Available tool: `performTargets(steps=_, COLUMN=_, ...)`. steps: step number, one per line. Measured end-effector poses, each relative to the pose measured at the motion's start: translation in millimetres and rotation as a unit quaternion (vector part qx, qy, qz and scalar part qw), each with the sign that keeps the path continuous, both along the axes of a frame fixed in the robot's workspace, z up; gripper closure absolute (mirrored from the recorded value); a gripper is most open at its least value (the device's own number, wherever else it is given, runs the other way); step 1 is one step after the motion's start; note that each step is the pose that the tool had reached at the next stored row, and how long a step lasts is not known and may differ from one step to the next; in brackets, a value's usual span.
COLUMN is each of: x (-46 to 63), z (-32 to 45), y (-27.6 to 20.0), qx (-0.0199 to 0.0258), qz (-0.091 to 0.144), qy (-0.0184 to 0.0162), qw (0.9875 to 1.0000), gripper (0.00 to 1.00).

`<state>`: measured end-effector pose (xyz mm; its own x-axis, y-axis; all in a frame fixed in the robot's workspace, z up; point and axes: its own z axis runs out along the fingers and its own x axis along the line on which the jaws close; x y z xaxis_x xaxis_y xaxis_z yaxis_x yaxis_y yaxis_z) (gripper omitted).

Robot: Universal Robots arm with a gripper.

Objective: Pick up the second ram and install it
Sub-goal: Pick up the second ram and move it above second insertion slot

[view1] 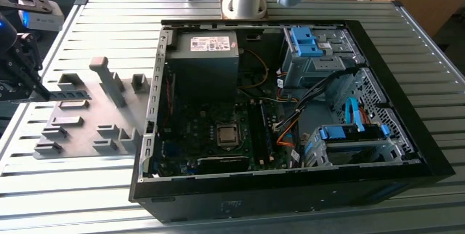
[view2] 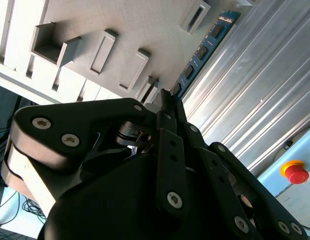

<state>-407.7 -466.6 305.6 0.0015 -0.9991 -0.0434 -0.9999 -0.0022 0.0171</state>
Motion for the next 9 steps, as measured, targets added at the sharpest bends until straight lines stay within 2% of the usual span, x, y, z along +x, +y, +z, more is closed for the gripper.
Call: performTargets(steps=9, x=0.0, z=1.7, y=0.0, qx=-0.0003, qz=0.000, qy=0.0003, qw=1.0000, gripper=0.86)
